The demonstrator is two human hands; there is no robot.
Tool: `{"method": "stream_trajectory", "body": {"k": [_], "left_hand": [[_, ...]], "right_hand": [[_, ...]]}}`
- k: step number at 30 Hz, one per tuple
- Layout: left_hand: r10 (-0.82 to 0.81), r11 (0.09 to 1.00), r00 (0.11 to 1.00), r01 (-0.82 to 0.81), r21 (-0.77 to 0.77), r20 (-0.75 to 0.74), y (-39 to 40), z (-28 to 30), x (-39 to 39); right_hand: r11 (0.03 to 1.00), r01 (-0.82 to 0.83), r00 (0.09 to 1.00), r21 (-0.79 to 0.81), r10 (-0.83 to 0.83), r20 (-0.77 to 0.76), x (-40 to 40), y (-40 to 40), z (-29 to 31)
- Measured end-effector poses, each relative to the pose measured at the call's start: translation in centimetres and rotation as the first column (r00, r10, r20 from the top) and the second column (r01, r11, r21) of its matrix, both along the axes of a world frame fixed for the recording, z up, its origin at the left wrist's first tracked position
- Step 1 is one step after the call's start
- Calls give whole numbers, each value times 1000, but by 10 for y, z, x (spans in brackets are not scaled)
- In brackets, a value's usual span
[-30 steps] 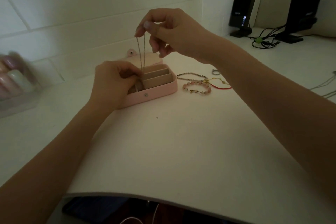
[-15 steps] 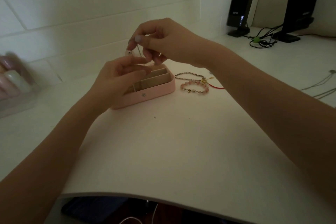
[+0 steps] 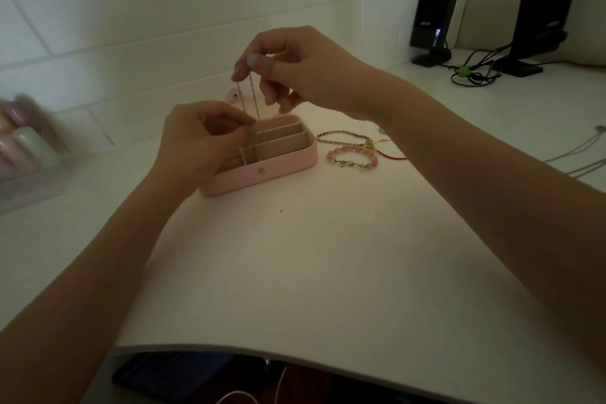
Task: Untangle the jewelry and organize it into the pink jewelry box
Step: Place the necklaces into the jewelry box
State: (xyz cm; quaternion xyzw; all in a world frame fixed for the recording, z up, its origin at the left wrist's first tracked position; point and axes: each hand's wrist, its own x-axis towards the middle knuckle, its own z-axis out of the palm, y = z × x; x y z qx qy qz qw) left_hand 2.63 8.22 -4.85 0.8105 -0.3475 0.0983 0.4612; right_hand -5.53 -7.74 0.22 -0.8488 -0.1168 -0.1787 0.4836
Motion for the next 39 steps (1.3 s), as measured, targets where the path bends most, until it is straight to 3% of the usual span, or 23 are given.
{"method": "stream_trajectory", "body": {"k": [2,5,7,14,19,22,29,32,35,39], "left_hand": [[-8,999,1000,9,44,-21,-2,1,-1],[7,962,1000,-15,271,29,-6,-4,-2],[10,956,999,-20,294,34,-7,-7,-2],[3,989,990,-24,145,143,-5,-8,3],[-6,988,999,-2,-156,-48,0,0,6],[-40,981,996,24,-193,-83,2,2,6],[-155,988,984,153,-26,-93,0,-1,-1],[-93,996,992,92,-13,-81,-1,0,-1],[2,978,997,-19,207,79,-3,-4,1],[-18,956,999,8,293,30,-8,-5,0]], "right_hand": [[1000,5,1000,-2,-5,3,0,-1,0],[1000,4,1000,-5,-4,2,0,0,0],[1000,0,1000,2,0,0,0,1,0],[1000,3,1000,-2,-2,4,1,1,0],[1000,-5,1000,4,5,5,1,0,0],[1000,-6,1000,4,6,3,0,0,-1],[1000,0,1000,-2,0,-12,-1,-1,1],[1000,0,1000,-4,-1,-30,-1,-1,1],[1000,0,999,-19,-1,-37,-1,0,0],[1000,-6,999,-12,5,-42,-2,0,0]]}}
